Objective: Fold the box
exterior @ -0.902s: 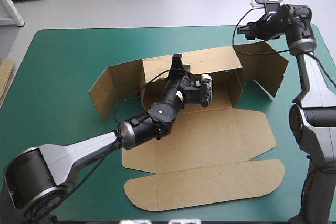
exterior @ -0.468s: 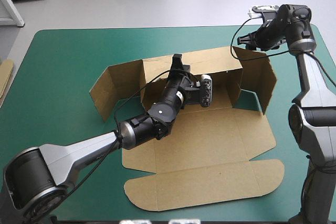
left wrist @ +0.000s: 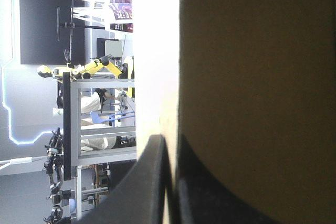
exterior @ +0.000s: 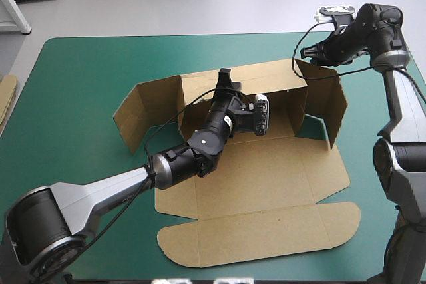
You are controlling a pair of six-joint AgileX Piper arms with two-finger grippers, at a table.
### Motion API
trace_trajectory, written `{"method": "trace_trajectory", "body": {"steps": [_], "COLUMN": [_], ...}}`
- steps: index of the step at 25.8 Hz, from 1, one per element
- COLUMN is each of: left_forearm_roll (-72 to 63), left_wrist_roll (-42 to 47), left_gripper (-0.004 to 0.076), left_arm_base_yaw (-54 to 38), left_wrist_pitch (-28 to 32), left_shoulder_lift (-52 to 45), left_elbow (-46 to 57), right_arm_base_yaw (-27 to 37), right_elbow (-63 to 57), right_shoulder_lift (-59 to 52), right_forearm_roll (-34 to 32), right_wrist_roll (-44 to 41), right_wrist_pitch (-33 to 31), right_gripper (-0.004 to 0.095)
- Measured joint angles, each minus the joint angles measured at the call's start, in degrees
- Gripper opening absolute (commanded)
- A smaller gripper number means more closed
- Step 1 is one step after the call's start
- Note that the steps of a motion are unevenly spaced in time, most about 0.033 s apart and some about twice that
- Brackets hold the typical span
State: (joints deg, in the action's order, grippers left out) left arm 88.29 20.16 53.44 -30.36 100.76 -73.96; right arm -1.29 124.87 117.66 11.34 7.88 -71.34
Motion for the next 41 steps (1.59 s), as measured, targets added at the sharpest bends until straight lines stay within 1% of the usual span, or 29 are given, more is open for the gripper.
{"method": "trace_trajectory", "body": {"steps": [12, 15, 19, 21, 24, 25, 28, 29, 31, 34, 36, 37, 39, 41], "left_forearm_roll": [0.00, 0.00, 0.04, 0.04, 0.04, 0.04, 0.04, 0.04, 0.04, 0.11, 0.11, 0.13, 0.20, 0.20], "left_wrist_roll": [0.00, 0.20, 0.42, 0.48, 0.48, 0.48, 0.54, 0.54, 0.54, 0.54, 0.60, 0.60, 0.60, 0.60], "left_gripper": [-0.0008, -0.0008, -0.0008, -0.0008, -0.0008, -0.0008, -0.0008, -0.0008, -0.0008, -0.0008, -0.0008, -0.0008, -0.0008, -0.0008], "left_arm_base_yaw": [0.00, 0.00, 0.00, 0.00, 0.00, 0.00, 0.00, 0.00, 0.00, 0.00, 0.00, 0.00, 0.00, 0.00], "left_wrist_pitch": [-0.04, -0.04, -0.04, -0.04, -0.04, -0.04, -0.04, -0.04, -0.04, -0.04, -0.04, -0.04, -0.04, -0.04], "left_shoulder_lift": [0.00, 0.00, 0.00, 0.00, 0.00, 0.00, 0.00, 0.00, 0.00, 0.00, 0.00, 0.00, 0.00, 0.00], "left_elbow": [0.00, 0.00, 0.00, 0.00, 0.00, 0.00, 0.00, 0.00, 0.00, 0.00, 0.00, 0.00, 0.00, 0.00], "right_arm_base_yaw": [0.00, 0.07, 1.18, 2.06, 3.63, 4.61, 5.41, 5.46, 5.71, 5.76, 5.76, 5.76, 5.76, 5.76], "right_elbow": [-14.20, -19.99, -30.96, -36.75, -46.10, -51.59, -56.93, -57.84, -59.06, -59.92, -59.98, -59.98, -59.98, -59.98], "right_shoulder_lift": [-7.06, -10.11, -15.58, -19.36, -25.00, -28.53, -31.63, -32.04, -32.35, -32.35, -32.35, -32.35, -32.35, -32.29], "right_forearm_roll": [3.65, 4.81, 8.93, 10.77, 15.97, 22.19, 31.91, 34.05, 35.60, 33.60, 32.58, 32.39, 32.29, 33.59], "right_wrist_roll": [6.32, 8.46, 13.09, 16.67, 25.11, 34.81, 48.27, 51.44, 54.54, 54.39, 54.28, 54.28, 54.57, 57.43], "right_wrist_pitch": [0.38, 3.05, 10.85, 15.55, 22.67, 26.29, 28.40, 28.53, 28.66, 28.21, 27.39, 27.28, 27.35, 28.58], "right_gripper": [0.0398, 0.0399, 0.0398, 0.0393, 0.0358, 0.0353, 0.0351, 0.0351, 0.0353, 0.0356, 0.0401, 0.0452, 0.0515, 0.0560]}}
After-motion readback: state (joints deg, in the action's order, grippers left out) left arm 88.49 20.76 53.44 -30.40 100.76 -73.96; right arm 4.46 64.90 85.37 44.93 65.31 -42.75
